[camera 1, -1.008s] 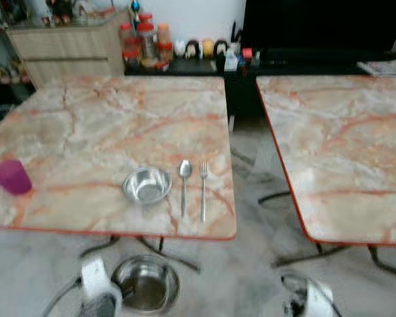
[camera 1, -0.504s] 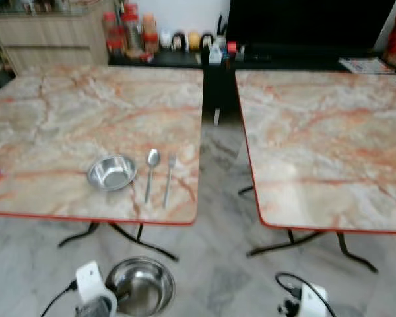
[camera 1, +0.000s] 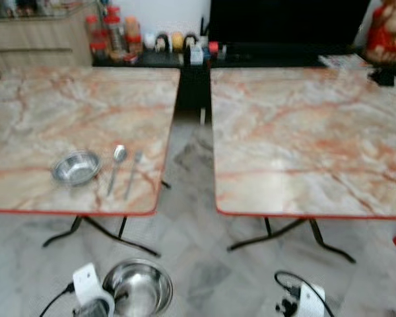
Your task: Setting the table
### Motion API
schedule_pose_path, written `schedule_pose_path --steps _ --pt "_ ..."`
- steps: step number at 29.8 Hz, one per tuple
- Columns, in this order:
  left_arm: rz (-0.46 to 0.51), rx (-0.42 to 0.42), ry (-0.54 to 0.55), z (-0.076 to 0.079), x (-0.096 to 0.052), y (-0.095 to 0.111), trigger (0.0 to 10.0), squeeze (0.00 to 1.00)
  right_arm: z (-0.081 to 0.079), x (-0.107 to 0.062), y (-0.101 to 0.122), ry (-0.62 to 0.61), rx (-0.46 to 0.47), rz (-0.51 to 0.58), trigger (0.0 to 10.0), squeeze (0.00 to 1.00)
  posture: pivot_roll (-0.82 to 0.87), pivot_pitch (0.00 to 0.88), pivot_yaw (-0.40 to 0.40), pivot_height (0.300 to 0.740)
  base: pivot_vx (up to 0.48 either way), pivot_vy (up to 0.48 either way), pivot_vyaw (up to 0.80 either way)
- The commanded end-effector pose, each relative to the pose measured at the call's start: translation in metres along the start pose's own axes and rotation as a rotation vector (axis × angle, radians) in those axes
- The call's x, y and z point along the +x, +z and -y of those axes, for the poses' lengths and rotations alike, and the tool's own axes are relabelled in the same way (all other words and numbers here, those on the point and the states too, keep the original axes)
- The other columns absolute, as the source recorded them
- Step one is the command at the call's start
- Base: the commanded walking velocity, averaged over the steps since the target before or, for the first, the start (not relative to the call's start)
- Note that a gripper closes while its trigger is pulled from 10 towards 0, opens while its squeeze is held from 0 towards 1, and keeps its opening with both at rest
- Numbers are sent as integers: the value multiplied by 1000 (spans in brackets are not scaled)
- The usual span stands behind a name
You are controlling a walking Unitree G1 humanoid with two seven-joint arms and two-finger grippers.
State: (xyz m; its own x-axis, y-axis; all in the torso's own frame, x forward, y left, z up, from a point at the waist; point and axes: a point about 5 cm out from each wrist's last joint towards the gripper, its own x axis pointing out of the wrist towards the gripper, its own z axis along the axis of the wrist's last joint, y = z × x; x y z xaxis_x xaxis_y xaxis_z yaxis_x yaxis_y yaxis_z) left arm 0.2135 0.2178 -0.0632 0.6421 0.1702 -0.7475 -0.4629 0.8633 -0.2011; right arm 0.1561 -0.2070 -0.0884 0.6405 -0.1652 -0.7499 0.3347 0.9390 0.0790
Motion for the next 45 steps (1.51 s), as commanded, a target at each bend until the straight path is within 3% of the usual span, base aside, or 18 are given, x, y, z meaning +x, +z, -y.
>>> schedule_pose_path --steps 1,34,39,45 --pt "-2 8 -2 0 0 1 10000 0 1 1 4 -6 2 13 10000 0 -45 0 0 740 0 -300 0" --pt "3 2 -5 0 0 2 10000 0 6 1 6 -44 -4 16 10000 0 -38 0 -3 740 0 -299 0" --pt "-2 63 -19 2 1 2 10000 0 3 2 7 -38 -4 17 10000 0 -32 0 -6 740 0 -109 0" --pt "4 80 -25 1 0 2 10000 0 1 2 8 -34 -6 17 10000 0 -25 0 -9 740 0 0 0"
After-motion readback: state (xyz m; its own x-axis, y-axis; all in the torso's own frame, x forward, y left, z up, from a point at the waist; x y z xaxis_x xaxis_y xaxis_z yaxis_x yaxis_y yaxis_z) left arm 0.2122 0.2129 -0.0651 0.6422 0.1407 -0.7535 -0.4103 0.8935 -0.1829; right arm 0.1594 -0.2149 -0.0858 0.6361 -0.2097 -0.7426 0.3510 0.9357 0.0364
